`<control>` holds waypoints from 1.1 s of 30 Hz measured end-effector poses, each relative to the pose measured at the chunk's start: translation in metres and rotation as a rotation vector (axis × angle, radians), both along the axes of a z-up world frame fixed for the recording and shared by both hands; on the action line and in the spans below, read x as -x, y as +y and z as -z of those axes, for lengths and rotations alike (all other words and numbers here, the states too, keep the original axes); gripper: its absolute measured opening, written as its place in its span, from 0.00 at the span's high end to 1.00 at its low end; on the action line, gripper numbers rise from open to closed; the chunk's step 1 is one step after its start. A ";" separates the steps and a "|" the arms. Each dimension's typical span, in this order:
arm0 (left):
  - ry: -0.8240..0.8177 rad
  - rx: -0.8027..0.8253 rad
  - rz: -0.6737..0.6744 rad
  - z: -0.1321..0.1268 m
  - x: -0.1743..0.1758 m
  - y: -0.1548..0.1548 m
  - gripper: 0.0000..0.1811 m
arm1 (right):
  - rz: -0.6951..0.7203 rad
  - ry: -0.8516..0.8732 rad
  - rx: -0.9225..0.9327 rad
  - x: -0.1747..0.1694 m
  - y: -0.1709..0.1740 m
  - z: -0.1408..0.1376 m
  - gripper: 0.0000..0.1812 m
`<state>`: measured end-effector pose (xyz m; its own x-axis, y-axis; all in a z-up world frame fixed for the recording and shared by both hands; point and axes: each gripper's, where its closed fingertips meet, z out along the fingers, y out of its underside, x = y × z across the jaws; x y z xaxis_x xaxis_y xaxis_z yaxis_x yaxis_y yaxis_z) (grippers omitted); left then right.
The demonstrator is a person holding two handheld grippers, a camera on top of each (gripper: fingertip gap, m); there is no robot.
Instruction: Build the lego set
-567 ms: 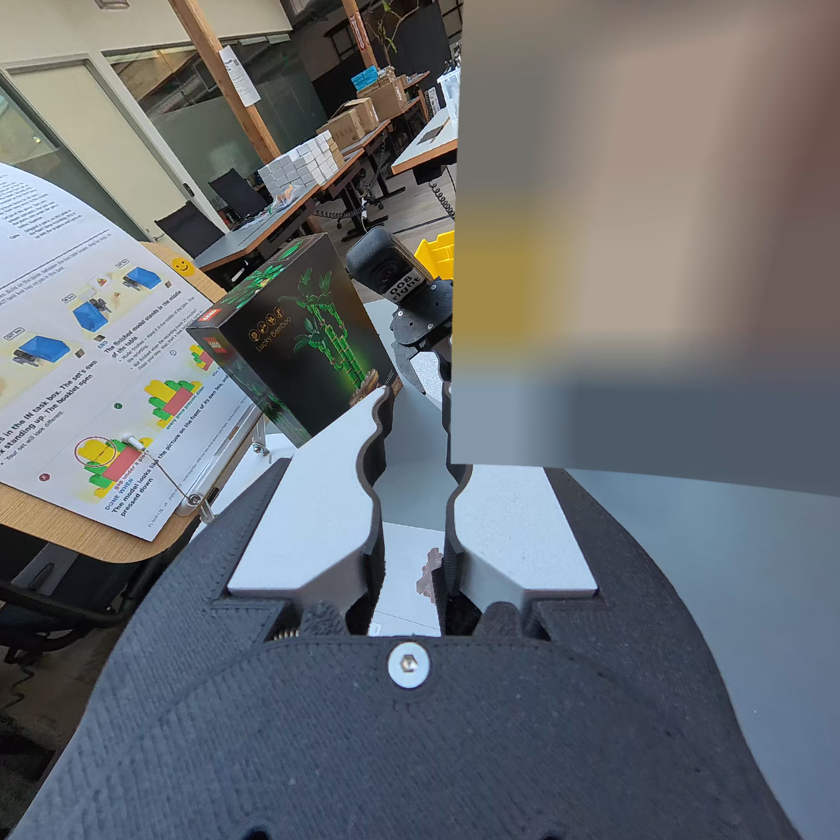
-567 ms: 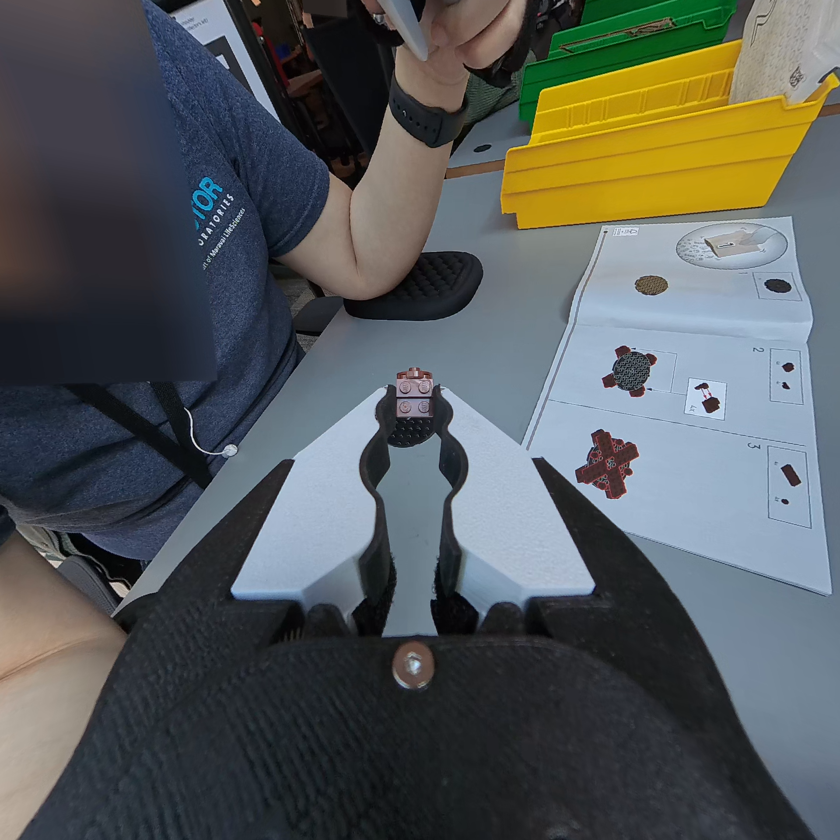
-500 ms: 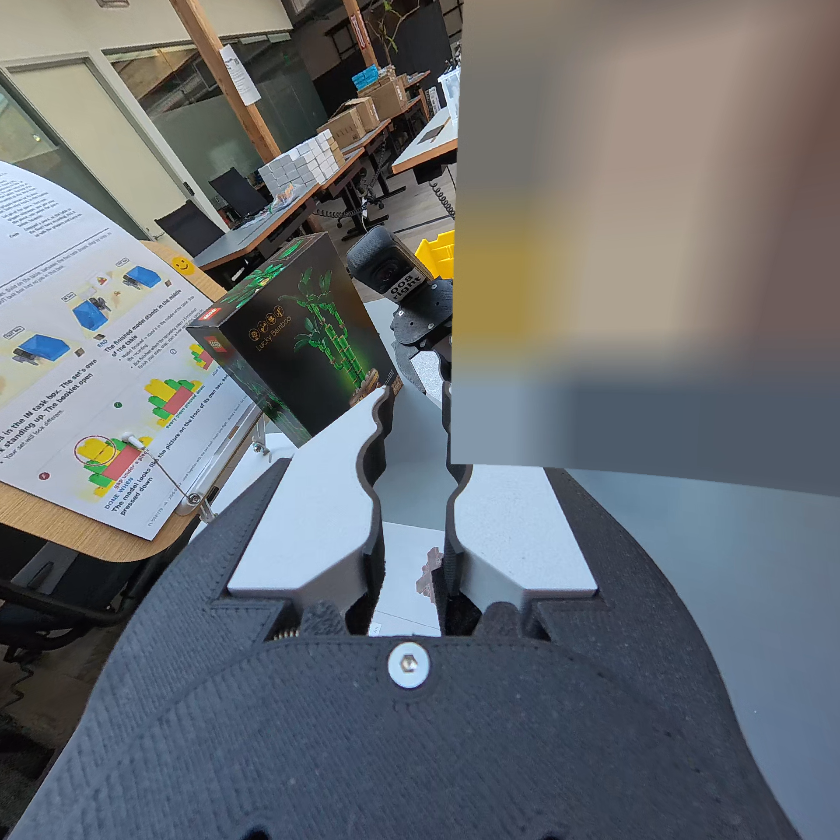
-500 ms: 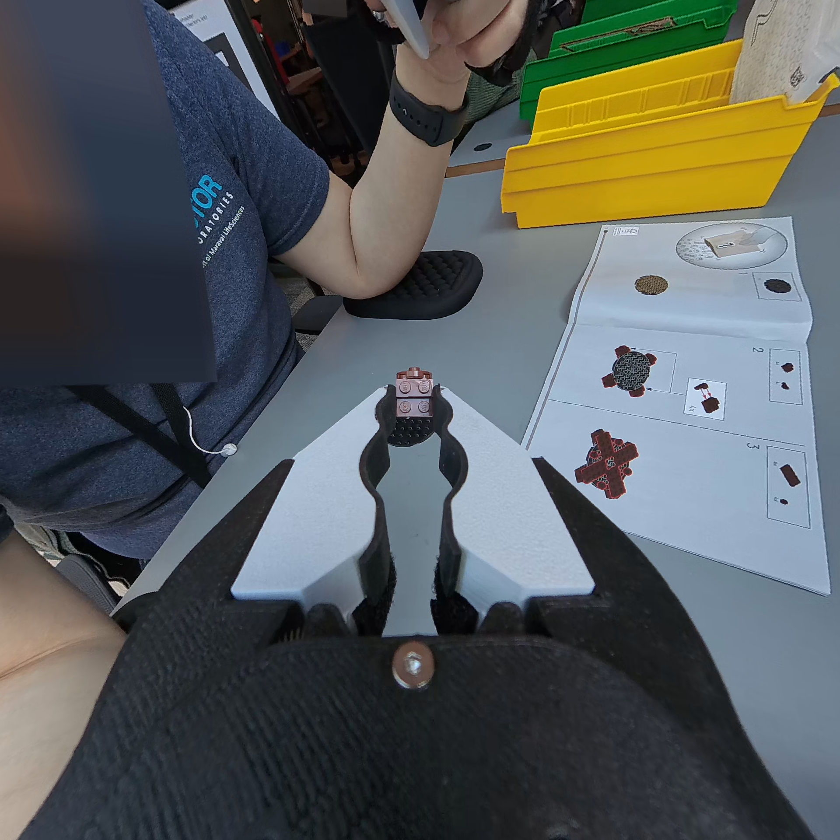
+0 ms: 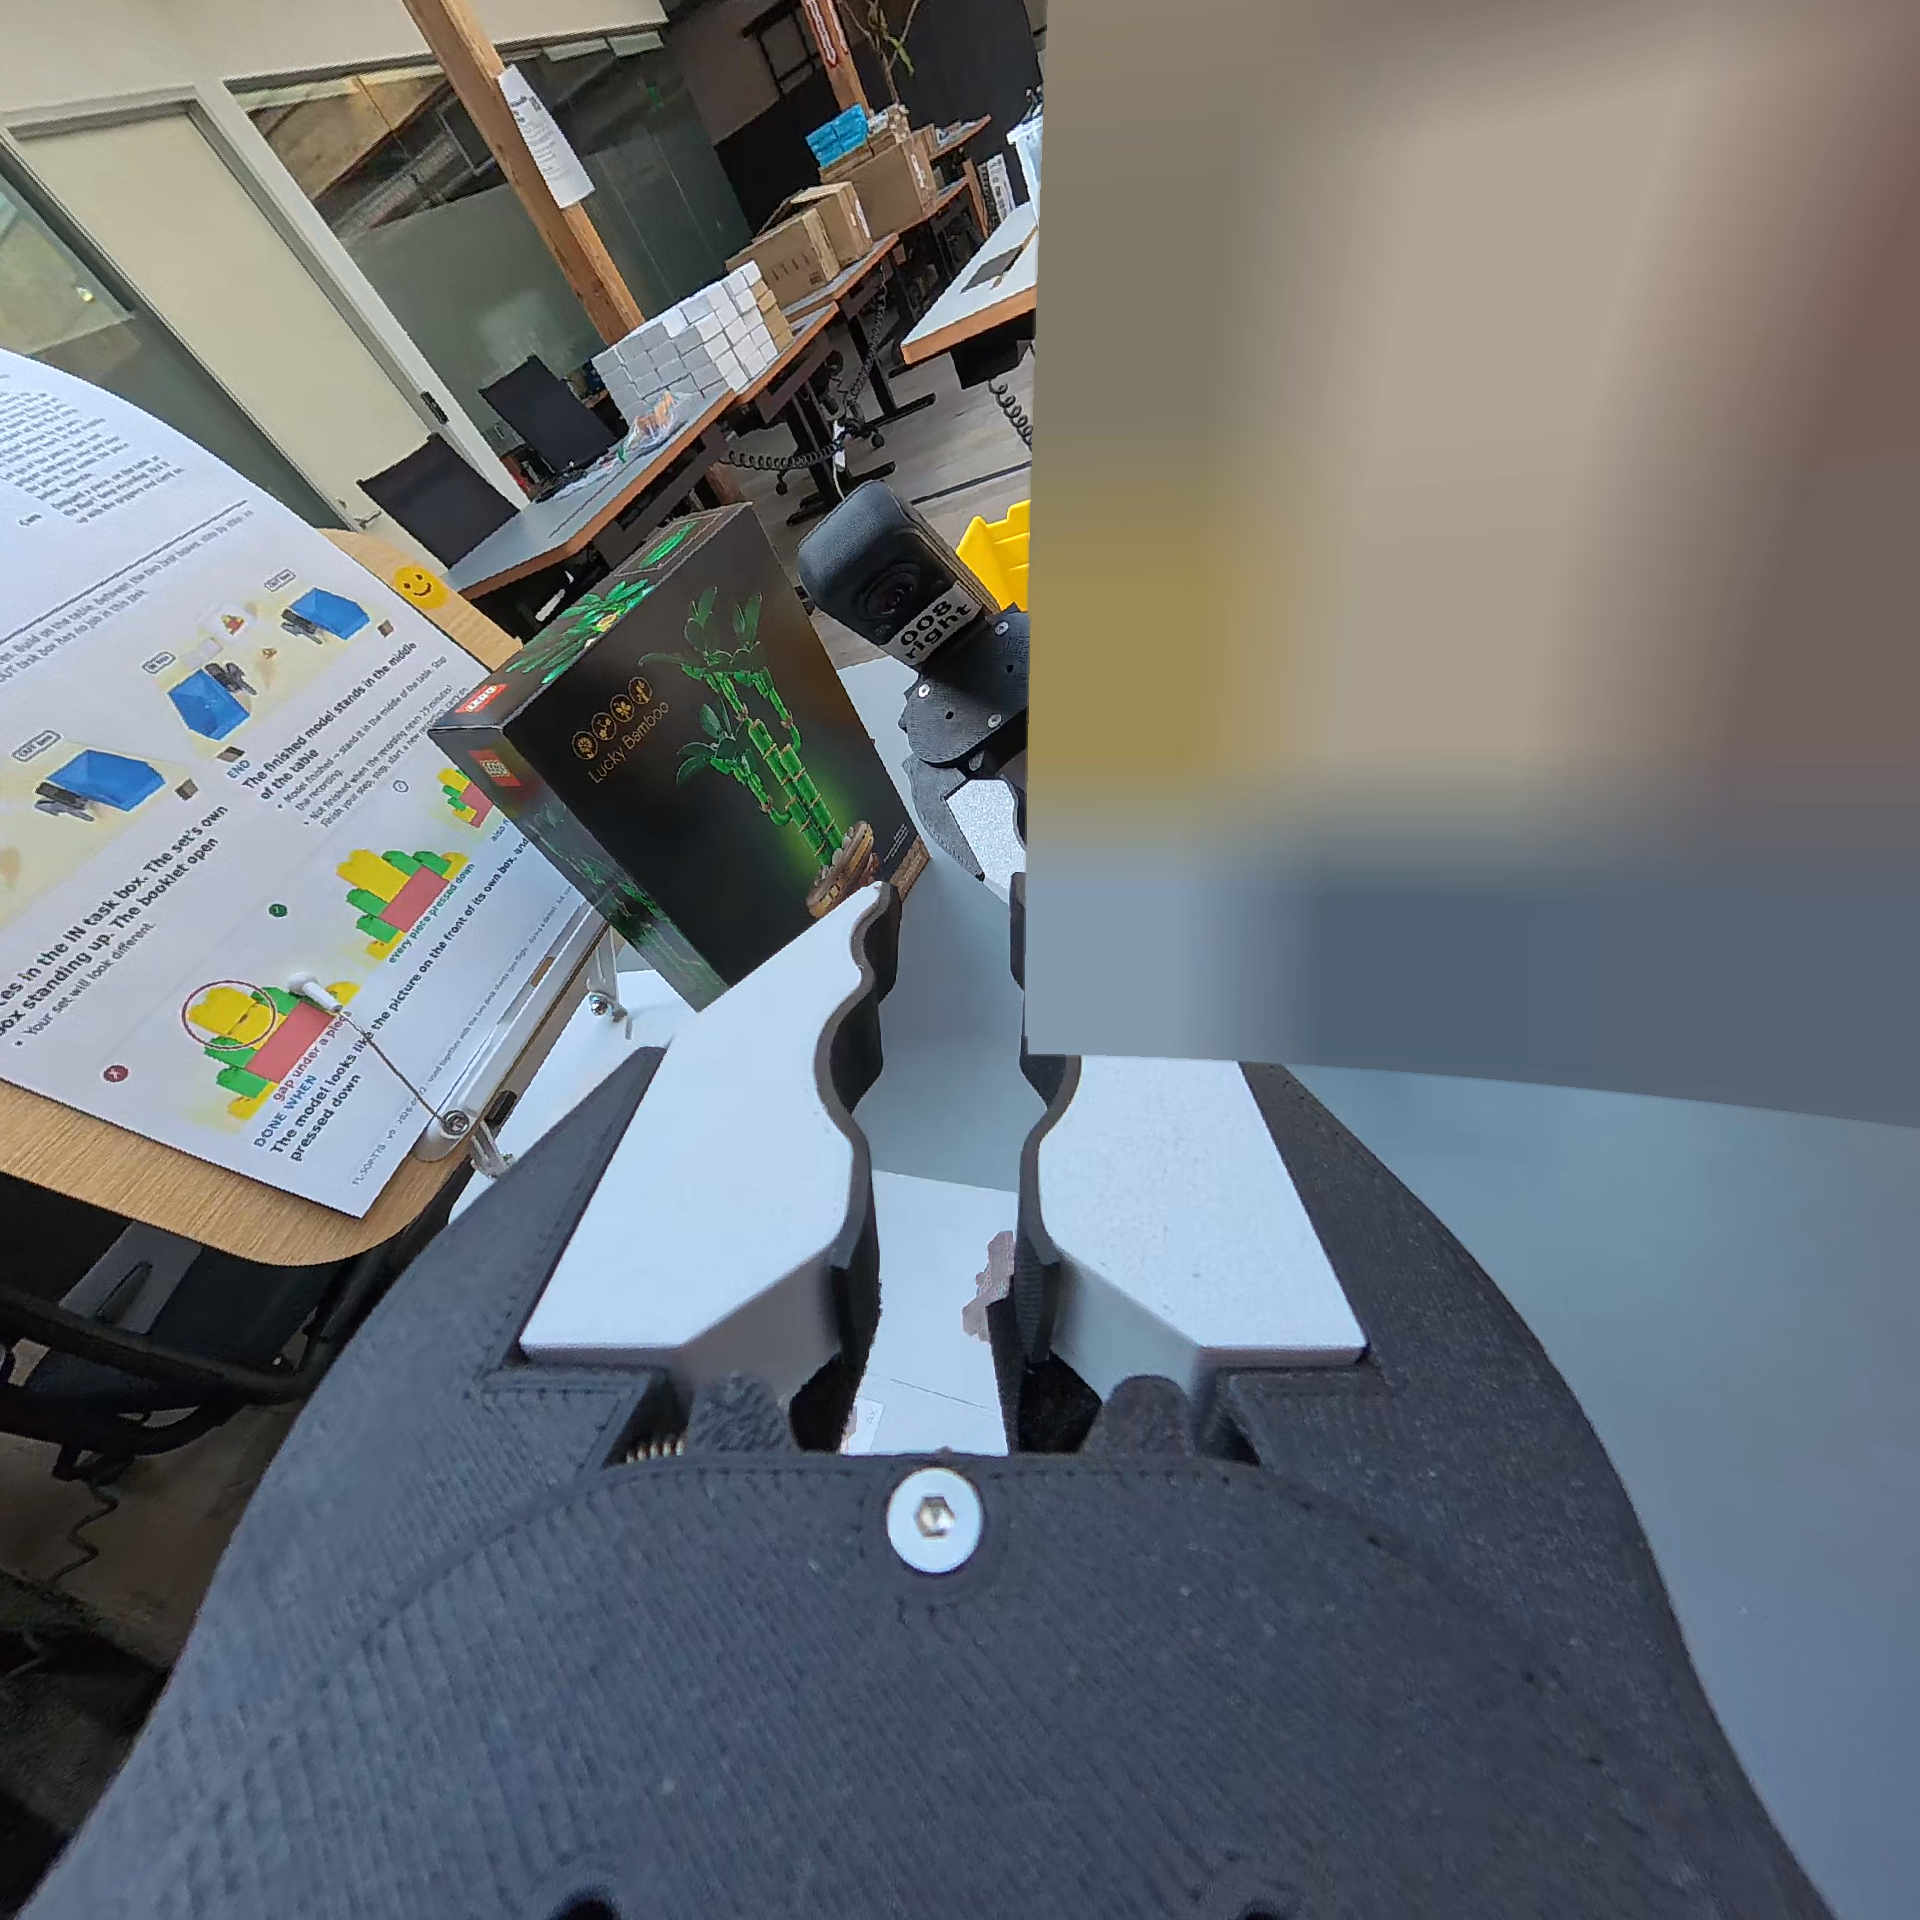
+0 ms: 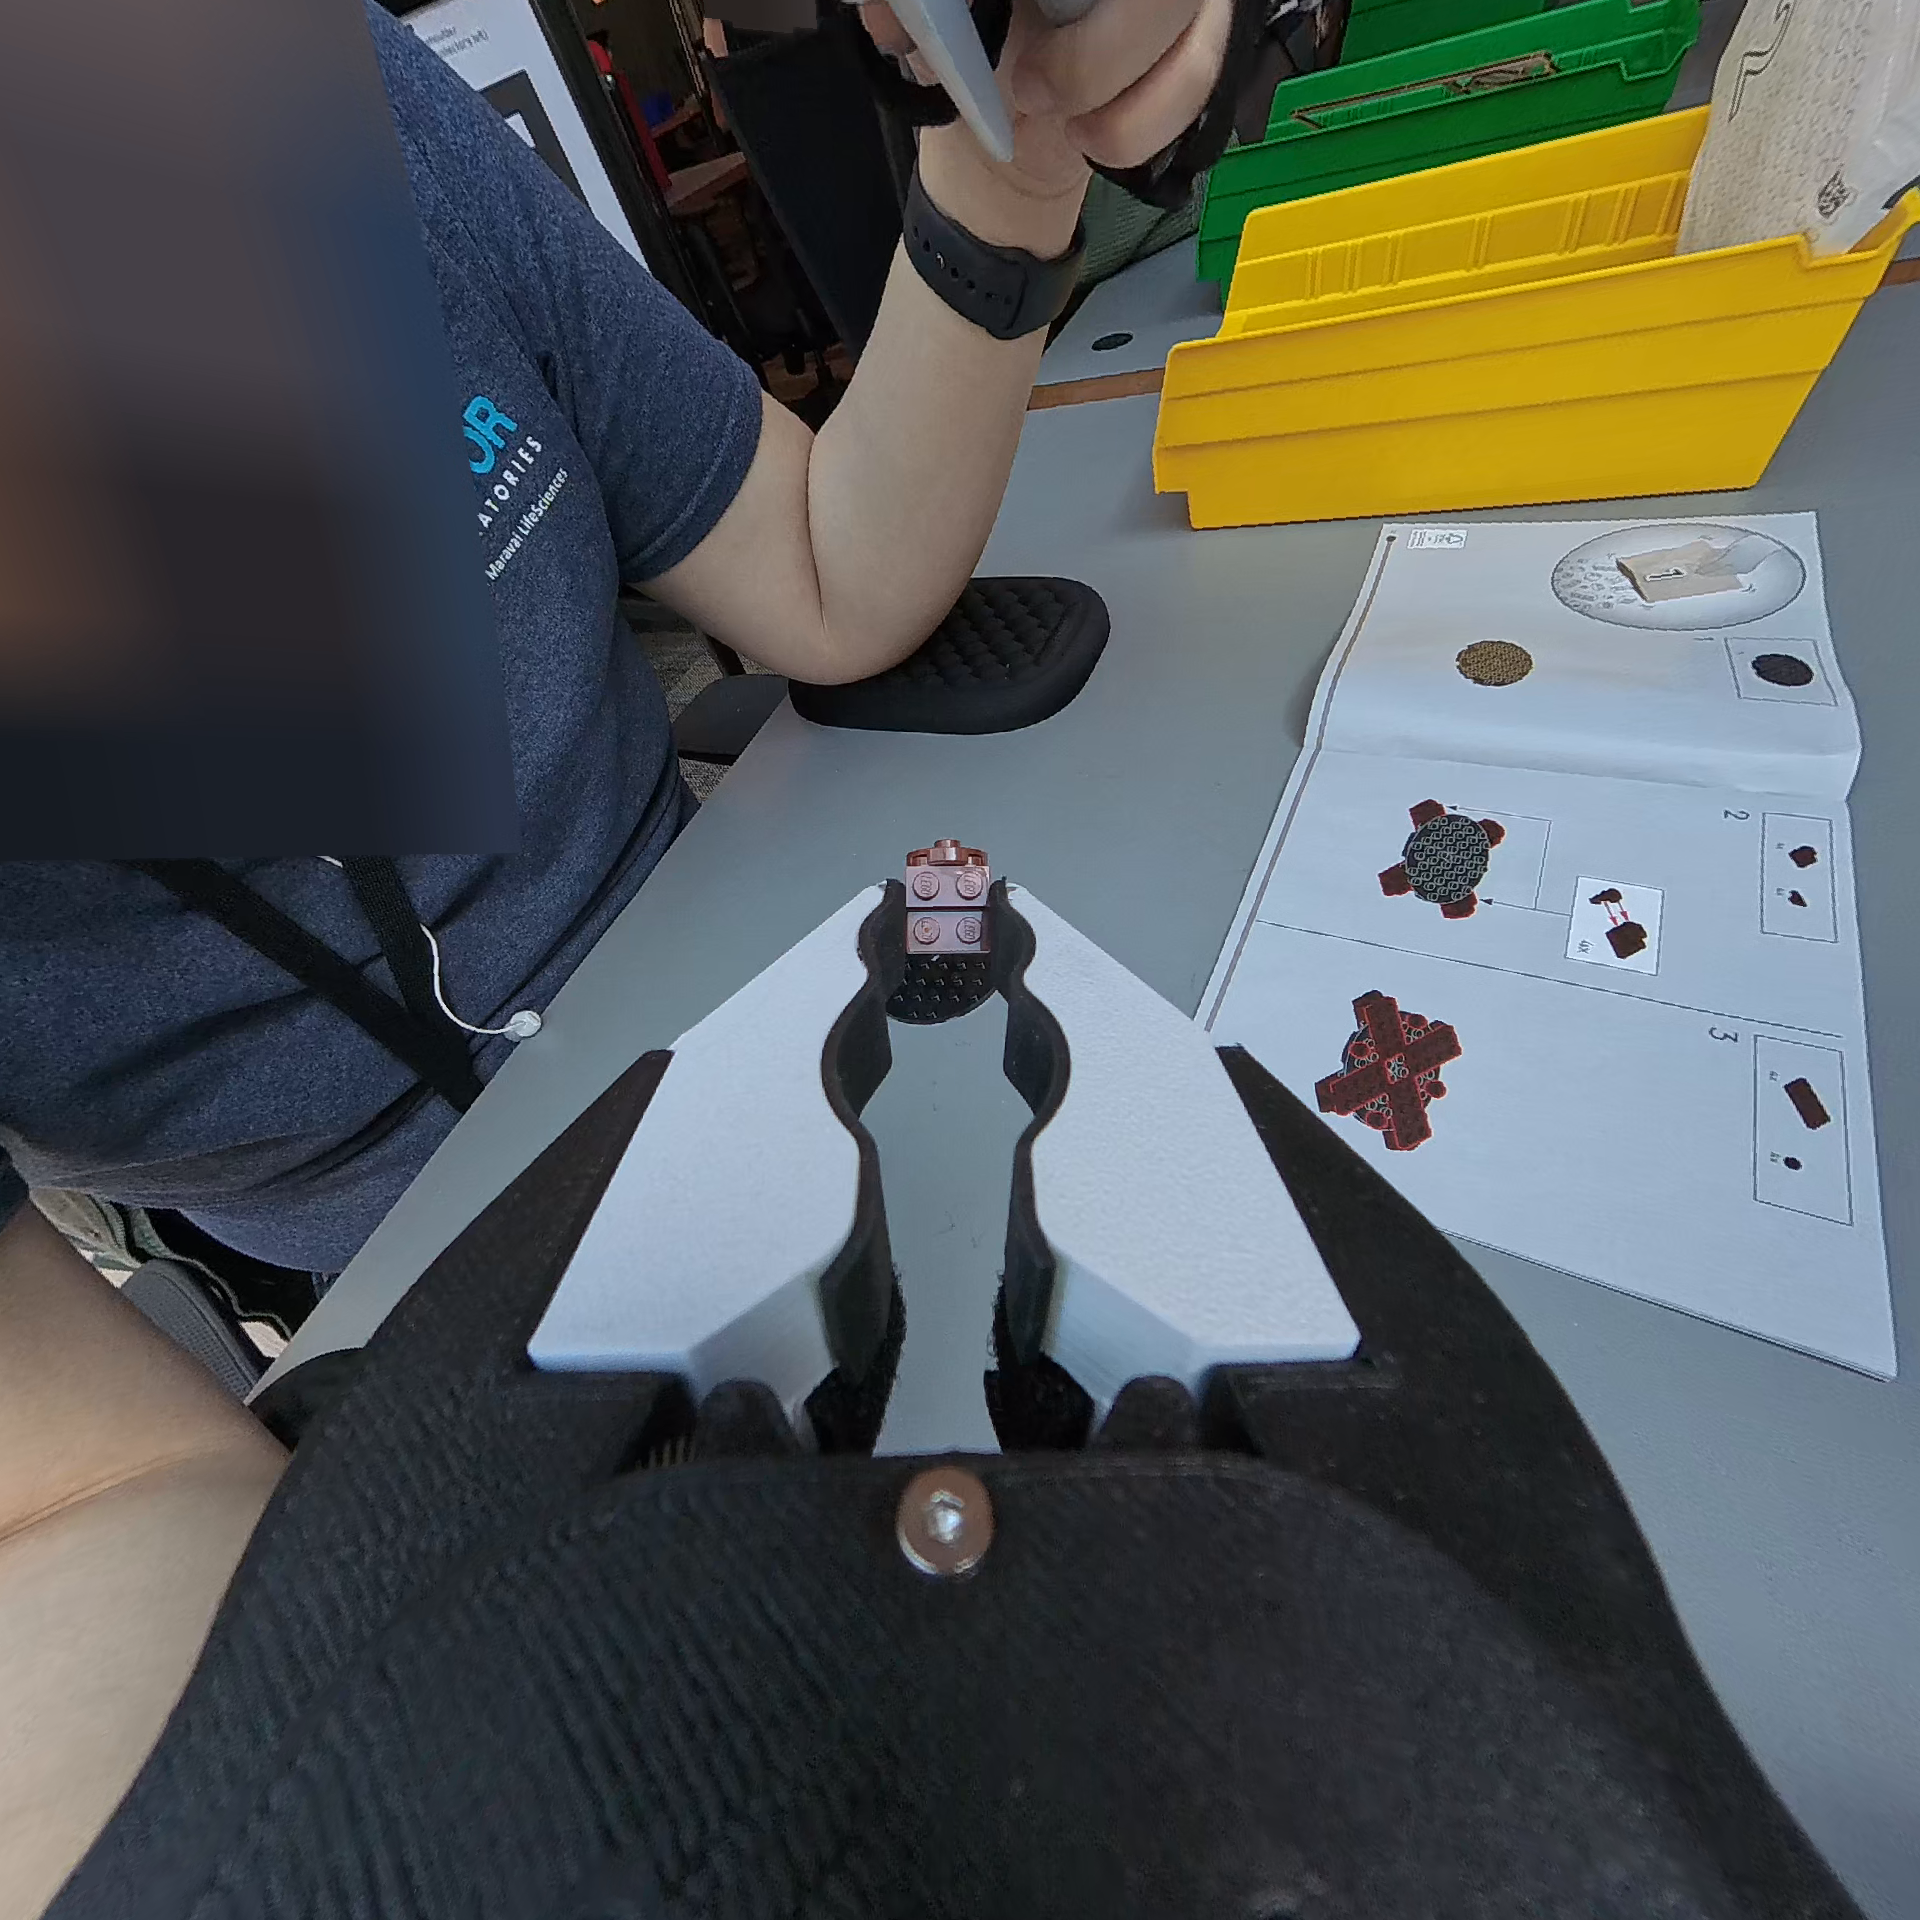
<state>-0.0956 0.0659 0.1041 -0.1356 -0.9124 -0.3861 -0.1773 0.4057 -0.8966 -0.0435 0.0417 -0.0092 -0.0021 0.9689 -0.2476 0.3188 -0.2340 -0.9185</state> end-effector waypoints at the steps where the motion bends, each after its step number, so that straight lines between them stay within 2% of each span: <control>1: 0.010 -0.006 -0.006 0.002 -0.001 0.001 0.90 | 0.001 -0.001 -0.001 0.000 0.000 0.000 0.92; 25: 0.024 -0.022 0.017 0.007 -0.004 -0.003 0.89 | -0.003 0.006 0.009 0.000 0.000 -0.002 0.92; 28: 0.066 -0.072 0.008 0.019 -0.011 0.000 0.87 | -0.003 0.015 0.056 0.000 0.001 -0.002 0.92; 30: 0.105 -0.099 0.070 0.033 -0.016 -0.009 0.84 | -0.002 0.019 0.134 -0.001 0.002 -0.002 0.92; 33: 0.107 -0.083 0.152 0.040 -0.025 -0.023 0.81 | 0.022 0.077 0.201 0.000 0.008 -0.012 0.92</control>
<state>-0.0710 0.0426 0.0646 -0.3135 -0.8441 -0.4349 -0.2012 0.5066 -0.8384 -0.0430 0.0501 0.0028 -0.0079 0.8999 -0.4360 0.2421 -0.4213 -0.8740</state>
